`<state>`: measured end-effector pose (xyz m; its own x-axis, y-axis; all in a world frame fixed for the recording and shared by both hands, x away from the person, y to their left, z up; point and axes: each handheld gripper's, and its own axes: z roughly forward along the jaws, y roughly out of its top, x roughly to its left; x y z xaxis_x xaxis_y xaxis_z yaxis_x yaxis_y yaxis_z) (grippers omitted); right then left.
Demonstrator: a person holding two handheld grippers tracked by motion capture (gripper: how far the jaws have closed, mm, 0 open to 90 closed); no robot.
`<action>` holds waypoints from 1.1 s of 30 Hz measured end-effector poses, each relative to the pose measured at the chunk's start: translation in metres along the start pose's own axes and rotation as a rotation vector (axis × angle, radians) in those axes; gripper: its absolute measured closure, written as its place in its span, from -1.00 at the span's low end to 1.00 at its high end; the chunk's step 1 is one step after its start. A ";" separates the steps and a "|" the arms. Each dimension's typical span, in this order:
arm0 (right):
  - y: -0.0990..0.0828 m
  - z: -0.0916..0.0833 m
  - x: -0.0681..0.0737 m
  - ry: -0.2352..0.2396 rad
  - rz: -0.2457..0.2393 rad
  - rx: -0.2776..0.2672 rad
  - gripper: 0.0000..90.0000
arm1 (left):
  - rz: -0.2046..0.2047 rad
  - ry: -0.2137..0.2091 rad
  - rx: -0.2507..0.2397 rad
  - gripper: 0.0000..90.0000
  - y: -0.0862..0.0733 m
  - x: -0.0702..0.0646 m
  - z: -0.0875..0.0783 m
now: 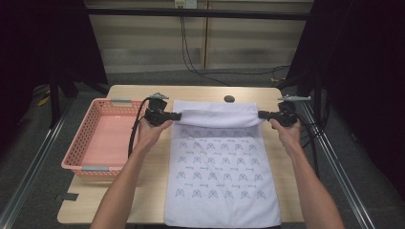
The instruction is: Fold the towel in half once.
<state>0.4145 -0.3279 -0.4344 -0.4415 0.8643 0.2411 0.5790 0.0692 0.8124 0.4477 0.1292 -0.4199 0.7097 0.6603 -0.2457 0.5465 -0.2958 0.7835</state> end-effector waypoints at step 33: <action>-0.026 -0.156 0.074 0.179 -0.170 -0.166 0.93 | 0.131 -0.140 -0.107 0.91 -0.054 -0.098 -0.116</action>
<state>0.2597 -0.3434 -0.3553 -0.6451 0.7446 0.1717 0.3727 0.1104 0.9214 0.2967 0.1607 -0.3720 0.8305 0.5165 -0.2086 0.4004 -0.2931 0.8682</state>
